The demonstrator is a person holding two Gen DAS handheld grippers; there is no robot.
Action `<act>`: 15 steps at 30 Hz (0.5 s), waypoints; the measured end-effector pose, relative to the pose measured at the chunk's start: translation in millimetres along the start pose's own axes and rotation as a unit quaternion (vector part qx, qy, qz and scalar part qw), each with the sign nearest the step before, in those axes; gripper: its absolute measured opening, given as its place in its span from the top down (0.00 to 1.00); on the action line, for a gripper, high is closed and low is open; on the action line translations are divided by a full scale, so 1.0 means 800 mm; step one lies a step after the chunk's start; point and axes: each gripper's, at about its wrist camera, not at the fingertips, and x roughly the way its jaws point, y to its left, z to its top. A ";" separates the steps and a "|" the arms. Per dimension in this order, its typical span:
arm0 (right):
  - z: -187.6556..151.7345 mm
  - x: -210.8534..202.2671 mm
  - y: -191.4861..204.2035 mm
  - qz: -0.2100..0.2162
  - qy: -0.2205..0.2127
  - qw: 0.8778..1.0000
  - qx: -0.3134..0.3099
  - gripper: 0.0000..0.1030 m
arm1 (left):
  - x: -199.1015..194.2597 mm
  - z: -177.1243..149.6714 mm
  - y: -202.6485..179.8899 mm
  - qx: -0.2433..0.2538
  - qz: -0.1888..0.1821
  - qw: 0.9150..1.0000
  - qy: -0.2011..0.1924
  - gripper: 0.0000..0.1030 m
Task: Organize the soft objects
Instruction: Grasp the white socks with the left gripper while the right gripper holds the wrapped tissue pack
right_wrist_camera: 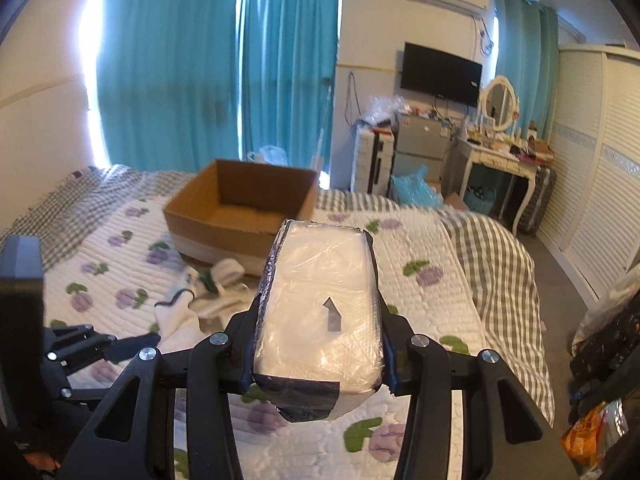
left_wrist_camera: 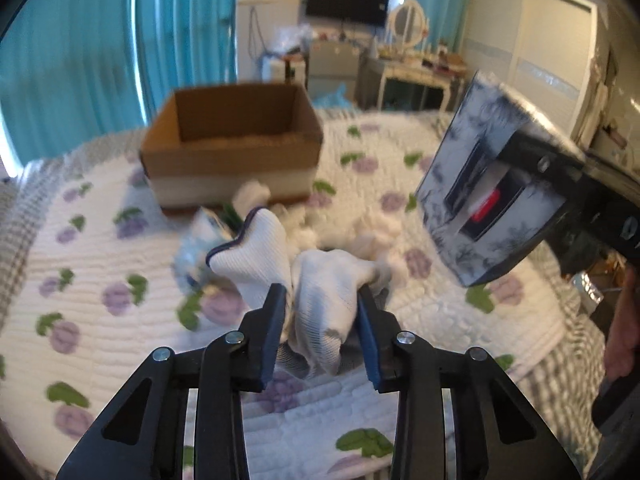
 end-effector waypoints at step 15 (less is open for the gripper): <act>0.144 -0.005 0.059 0.061 -0.093 0.993 -0.042 0.56 | -0.044 0.147 0.072 0.016 0.039 0.992 -0.120 0.67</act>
